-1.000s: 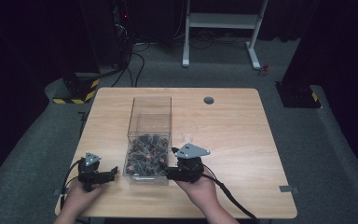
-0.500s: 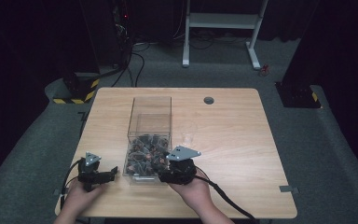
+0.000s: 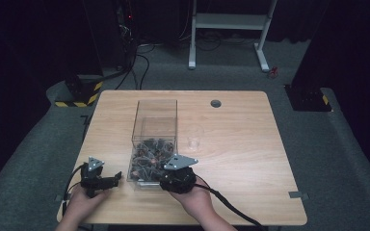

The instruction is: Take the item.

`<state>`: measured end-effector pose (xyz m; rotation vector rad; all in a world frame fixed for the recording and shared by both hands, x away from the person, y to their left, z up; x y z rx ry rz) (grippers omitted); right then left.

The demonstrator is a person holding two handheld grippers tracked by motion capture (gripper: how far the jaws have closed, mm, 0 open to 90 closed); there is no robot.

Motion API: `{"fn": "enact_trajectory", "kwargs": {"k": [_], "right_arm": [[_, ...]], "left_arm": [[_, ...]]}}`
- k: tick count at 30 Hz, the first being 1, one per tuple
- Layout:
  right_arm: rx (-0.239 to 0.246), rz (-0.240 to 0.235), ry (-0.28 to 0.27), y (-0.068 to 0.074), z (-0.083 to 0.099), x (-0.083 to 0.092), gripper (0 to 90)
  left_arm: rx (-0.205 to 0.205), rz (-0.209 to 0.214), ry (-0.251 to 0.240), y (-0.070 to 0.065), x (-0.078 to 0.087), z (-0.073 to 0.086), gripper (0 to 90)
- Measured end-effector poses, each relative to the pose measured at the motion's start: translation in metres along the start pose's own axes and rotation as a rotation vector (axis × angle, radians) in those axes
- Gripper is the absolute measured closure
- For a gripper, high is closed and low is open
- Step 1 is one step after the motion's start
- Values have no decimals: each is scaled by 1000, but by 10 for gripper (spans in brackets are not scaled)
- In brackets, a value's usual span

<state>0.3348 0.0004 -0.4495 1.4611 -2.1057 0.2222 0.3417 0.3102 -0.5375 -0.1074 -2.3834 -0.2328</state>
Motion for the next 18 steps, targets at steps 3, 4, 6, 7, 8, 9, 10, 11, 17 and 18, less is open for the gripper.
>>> {"fn": "enact_trajectory", "kwargs": {"k": [3, 4, 6, 7, 8, 9, 10, 11, 17, 18], "right_arm": [[-9, -5, 11, 0, 2, -3, 635], [-6, -6, 13, 0, 2, -5, 646], [-10, 1, 20, 0, 3, -6, 675], [-7, 7, 20, 0, 3, -6, 695], [-9, 5, 21, -1, 4, -6, 713], [-12, 1, 22, -1, 4, -6, 729], [-10, 1, 25, -1, 5, -7, 742], [-10, -1, 27, 0, 5, -7, 759], [2, -12, 27, 1, 8, -8, 900], [3, -13, 28, 2, 8, -8, 900]], "left_arm": [[0, 0, 0, 0, 0, 0, 57], [0, 0, 0, 0, 0, 0, 57], [0, 0, 0, 0, 0, 0, 57], [0, 0, 0, 0, 0, 0, 57], [1, 0, 0, 0, 0, 0, 57], [1, 0, 0, 0, 0, 0, 57], [1, 0, -1, 0, 0, 0, 57], [0, 0, 0, 0, 0, 0, 57], [2, 0, 0, 0, 0, 0, 57], [2, 1, 0, 0, 0, 0, 57]]}}
Point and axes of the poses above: each handheld gripper's, and its own axes: x roughly backward along the jaws, z roughly out of its underside, y roughly to its left, the point moved 1 cm from there along -x, roughly forward along the jaws, and after that the axes turned 11 degrees about -z, right-handed, at the moved point
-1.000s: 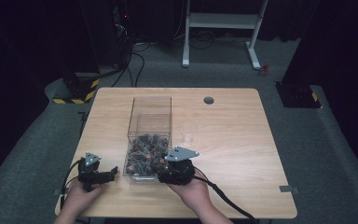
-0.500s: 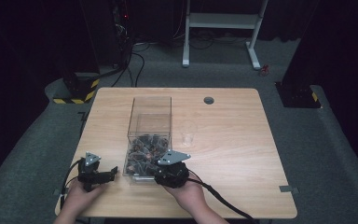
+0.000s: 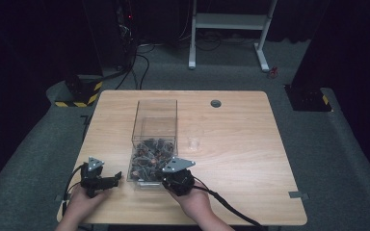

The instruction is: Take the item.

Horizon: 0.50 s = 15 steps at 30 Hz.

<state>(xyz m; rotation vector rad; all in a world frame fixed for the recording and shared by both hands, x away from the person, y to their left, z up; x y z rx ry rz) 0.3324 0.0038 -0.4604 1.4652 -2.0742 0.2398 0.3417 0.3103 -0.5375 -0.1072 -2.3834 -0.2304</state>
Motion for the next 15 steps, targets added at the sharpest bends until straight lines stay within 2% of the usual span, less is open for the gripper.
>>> {"fn": "enact_trajectory", "kwargs": {"k": [4, 15], "right_arm": [[4, -3, 0, 0, 0, 0, 900], [8, 5, -54, 0, -4, 11, 900]], "left_arm": [[-1, 0, 0, 0, 0, 0, 57], [-1, 0, 0, 0, 0, 0, 57]]}}
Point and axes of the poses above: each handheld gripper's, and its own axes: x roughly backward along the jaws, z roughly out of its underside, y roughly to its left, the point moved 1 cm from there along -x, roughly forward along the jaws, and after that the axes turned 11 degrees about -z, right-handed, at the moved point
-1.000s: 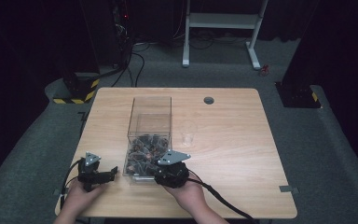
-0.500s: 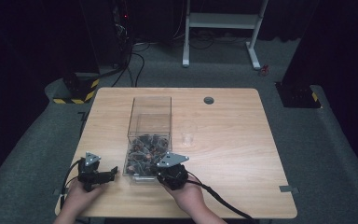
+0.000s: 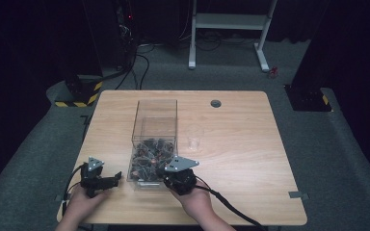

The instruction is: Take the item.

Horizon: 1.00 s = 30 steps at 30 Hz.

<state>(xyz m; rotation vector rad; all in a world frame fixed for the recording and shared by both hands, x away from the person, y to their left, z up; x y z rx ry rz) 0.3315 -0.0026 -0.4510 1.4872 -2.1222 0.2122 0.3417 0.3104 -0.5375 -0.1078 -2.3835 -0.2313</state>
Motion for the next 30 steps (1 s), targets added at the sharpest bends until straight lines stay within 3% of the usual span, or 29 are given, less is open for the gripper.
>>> {"fn": "enact_trajectory", "kwargs": {"k": [16, 30], "right_arm": [[-2, 30, -86, -3, -10, 24, 900], [3, 80, -119, -12, -11, 44, 900]], "left_arm": [[1, 0, 0, 0, 0, 0, 57], [-2, -1, 0, 0, 0, 0, 57]]}}
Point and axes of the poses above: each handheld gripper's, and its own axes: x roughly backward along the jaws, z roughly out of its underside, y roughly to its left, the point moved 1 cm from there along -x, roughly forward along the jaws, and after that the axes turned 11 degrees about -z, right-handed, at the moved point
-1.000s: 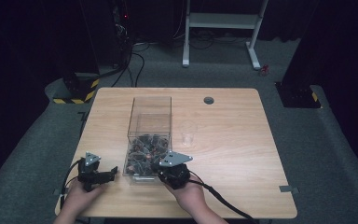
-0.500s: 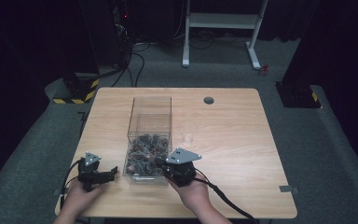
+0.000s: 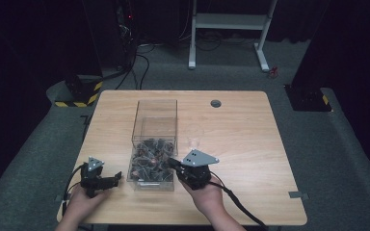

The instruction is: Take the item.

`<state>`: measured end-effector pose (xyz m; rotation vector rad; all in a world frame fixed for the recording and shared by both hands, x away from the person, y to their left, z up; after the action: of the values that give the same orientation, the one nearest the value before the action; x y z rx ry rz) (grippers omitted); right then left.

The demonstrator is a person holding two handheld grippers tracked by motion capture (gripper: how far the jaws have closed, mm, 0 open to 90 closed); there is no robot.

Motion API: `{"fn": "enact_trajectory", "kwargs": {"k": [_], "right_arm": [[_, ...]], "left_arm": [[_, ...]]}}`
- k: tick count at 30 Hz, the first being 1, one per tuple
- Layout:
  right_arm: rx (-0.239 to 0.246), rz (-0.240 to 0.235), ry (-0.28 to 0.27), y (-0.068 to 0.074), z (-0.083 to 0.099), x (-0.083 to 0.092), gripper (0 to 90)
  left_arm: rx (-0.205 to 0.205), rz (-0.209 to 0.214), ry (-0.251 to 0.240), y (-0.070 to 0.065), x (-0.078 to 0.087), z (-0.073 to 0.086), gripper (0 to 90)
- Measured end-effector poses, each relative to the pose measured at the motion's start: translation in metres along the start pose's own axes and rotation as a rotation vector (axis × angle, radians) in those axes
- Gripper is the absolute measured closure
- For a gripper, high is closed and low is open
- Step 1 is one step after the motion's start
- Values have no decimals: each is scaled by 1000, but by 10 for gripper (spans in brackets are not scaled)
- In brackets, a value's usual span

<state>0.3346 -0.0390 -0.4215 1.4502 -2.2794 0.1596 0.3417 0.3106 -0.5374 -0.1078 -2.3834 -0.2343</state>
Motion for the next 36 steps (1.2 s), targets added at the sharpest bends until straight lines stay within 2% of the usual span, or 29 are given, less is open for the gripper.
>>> {"fn": "enact_trajectory", "kwargs": {"k": [11, 30, 36], "right_arm": [[4, 40, -5, -8, 4, 12, 900], [-20, 83, -15, -19, 14, 25, 900], [-26, 110, -18, -26, 17, 29, 900]], "left_arm": [[0, 0, 0, 0, 0, 0, 57], [2, 0, 0, 0, 0, 0, 57], [3, 1, 0, 0, 0, 0, 57]]}}
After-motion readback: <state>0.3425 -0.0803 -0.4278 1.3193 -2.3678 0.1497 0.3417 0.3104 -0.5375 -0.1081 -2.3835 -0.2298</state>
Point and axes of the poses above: each handheld gripper's, and its own axes: x roughly backward along the jaws, z roughly out of its underside, y roughly to its left, the point moved 1 cm from there along -x, roughly forward along the jaws, and after that the axes turned 11 degrees about -z, right-handed, at the moved point
